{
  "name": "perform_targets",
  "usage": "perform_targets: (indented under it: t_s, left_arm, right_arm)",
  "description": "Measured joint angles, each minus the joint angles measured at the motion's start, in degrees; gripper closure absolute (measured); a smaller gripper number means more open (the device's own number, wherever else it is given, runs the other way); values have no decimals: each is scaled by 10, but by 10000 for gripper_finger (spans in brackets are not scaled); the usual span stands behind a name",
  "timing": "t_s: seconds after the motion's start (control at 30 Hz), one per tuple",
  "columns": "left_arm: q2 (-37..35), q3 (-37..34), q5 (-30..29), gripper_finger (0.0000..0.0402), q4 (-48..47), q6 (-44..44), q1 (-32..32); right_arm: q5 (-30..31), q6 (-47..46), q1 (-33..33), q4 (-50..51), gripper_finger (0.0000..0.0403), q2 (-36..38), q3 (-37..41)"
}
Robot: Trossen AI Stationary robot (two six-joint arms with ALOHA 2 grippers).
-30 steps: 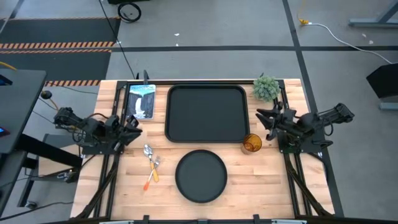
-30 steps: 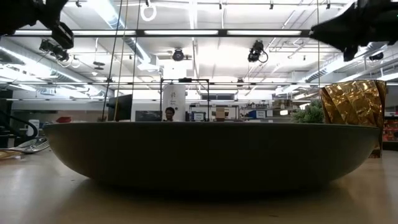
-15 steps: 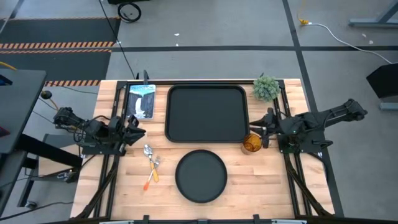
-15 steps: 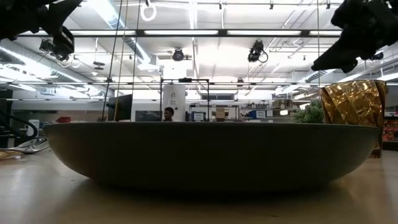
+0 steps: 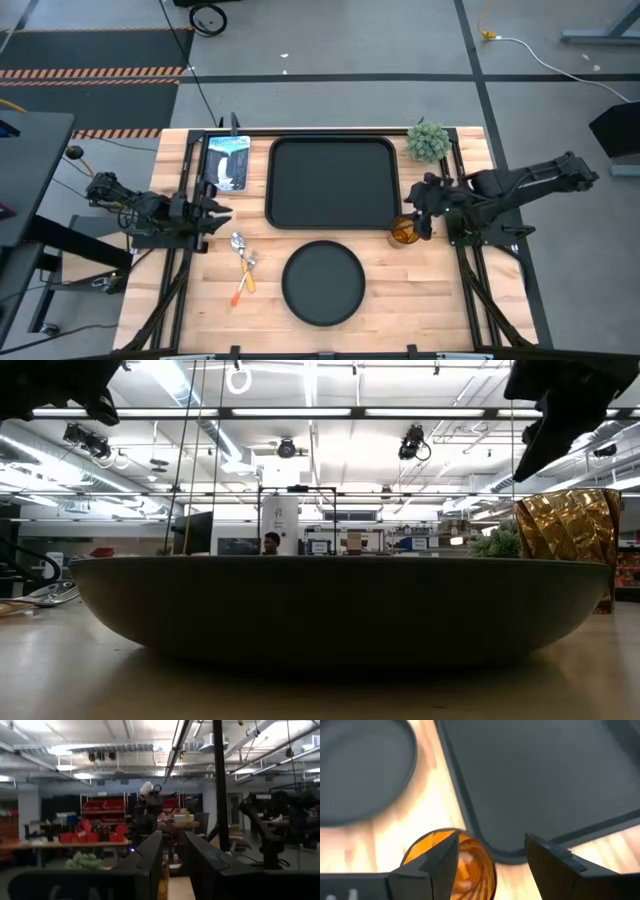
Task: Pick and place plate/cup/fork/spoon on tray
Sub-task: Put the brown cup on the top right of the black tray
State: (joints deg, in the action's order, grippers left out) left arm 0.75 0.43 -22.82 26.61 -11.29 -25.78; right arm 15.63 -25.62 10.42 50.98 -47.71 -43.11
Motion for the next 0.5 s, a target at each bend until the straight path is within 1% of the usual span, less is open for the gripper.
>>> perform_targets:
  t_s: [0.13, 0.3, 0.4, 0.5]
  left_arm:
    - [0, 0, 0, 316, 26, -25, 0]
    - [0, 0, -6, 321, 72, -63, 0]
    - [0, 0, -15, 321, 78, -104, 0]
    - [0, 0, -29, 321, 82, -127, 0]
  right_arm:
    - [-43, 26, -23, 40, 180, -58, -41]
    - [-71, 57, -39, 68, 199, -132, -80]
    - [-83, 62, -40, 84, 206, -169, -97]
    - [-97, 63, -40, 104, 209, -200, -116]
